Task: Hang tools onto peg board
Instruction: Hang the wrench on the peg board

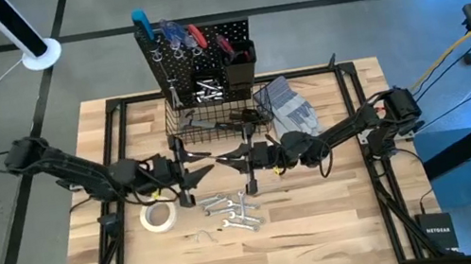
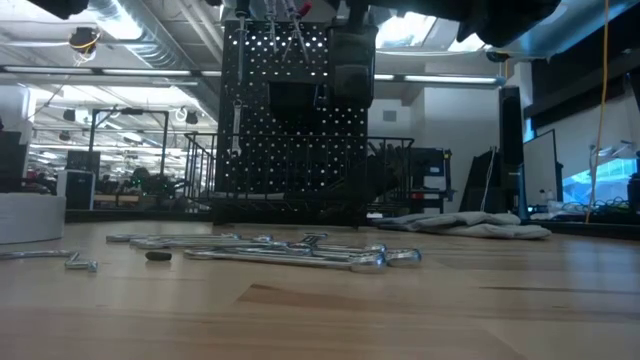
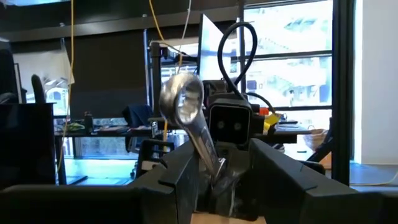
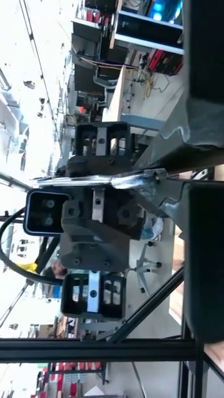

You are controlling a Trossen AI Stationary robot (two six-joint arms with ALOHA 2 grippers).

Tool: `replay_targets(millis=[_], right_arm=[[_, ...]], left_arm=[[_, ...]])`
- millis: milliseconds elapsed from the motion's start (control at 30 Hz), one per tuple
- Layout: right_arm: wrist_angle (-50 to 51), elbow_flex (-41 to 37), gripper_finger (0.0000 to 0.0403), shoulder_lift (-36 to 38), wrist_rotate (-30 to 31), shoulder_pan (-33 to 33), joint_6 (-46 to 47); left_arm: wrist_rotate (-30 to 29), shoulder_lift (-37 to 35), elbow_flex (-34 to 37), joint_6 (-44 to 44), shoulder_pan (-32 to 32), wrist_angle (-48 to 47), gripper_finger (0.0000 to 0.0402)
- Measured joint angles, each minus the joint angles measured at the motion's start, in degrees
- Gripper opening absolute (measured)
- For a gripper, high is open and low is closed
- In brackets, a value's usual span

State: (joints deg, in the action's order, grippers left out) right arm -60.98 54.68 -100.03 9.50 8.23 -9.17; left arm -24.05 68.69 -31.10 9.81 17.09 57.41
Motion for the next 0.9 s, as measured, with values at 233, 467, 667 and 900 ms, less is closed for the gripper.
replay_targets(millis=[233, 467, 667, 900], right_arm=[[-1.1, 0.0, 0.0011, 0.0, -1.4, 0.0, 0.0], [-2.0, 0.0, 0.0012, 0.0, -1.6, 0.0, 0.0], [-2.0, 0.0, 0.0014, 0.0, -1.6, 0.0, 0.0], [-1.9, 0.0, 0.0021, 0.0, -1.8, 0.0, -0.1]], left_arm=[[1.0, 1.7, -0.8, -0.8, -0.8, 1.0, 0.0134], [7.1, 1.7, -0.8, -3.9, -3.6, 2.1, 0.0104], [7.6, 1.7, -0.8, -3.5, -4.1, 1.9, 0.0051], [8.2, 1.7, -0.8, -1.0, -4.1, 2.0, 0.0008]])
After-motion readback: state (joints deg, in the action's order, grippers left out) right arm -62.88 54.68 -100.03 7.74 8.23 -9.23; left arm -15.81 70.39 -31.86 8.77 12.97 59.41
